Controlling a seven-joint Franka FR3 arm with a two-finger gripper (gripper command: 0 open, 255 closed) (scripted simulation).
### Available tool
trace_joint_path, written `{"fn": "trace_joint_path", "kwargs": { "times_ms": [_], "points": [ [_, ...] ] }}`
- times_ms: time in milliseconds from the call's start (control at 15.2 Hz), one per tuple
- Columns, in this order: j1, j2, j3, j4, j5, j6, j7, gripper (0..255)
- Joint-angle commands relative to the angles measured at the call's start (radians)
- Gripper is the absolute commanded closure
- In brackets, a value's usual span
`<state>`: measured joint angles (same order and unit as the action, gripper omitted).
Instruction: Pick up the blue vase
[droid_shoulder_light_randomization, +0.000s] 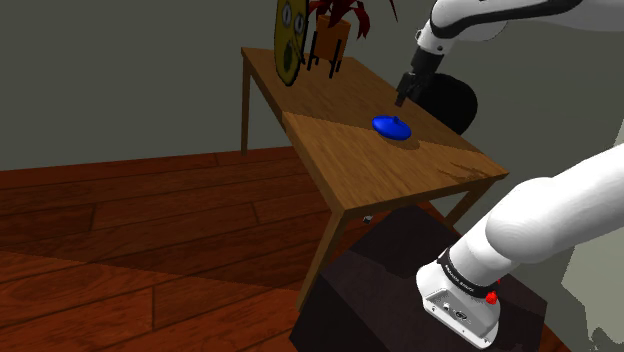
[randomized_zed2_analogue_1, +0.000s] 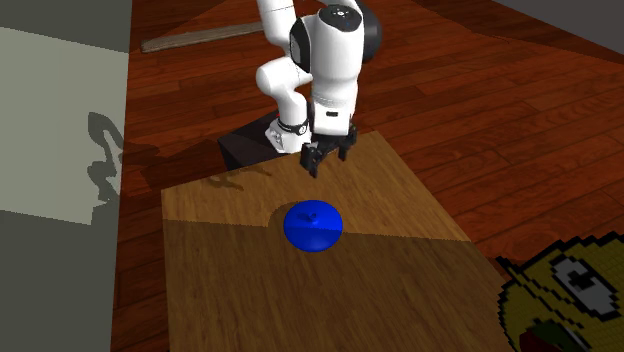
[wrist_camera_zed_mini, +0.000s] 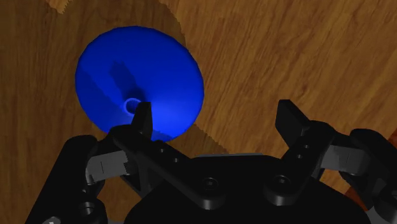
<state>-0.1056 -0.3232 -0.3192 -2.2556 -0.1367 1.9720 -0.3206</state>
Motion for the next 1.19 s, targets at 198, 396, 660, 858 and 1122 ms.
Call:
{"fn": "trace_joint_path", "kwargs": {
  "times_ms": [198, 396, 660, 858, 1122],
  "points": [
    [-0.013, 0.179, -0.081, 0.098, 0.078, 0.085, -0.099, 0],
    [-0.028, 0.293, -0.119, 0.170, 0.148, 0.118, -0.169, 0],
    [-0.030, 0.310, -0.119, 0.146, 0.157, 0.158, -0.176, 0],
    [-0.031, 0.328, -0.119, 0.123, 0.167, 0.197, -0.184, 0],
    [-0.032, 0.337, -0.120, 0.111, 0.172, 0.216, -0.188, 255]
  ]
}}
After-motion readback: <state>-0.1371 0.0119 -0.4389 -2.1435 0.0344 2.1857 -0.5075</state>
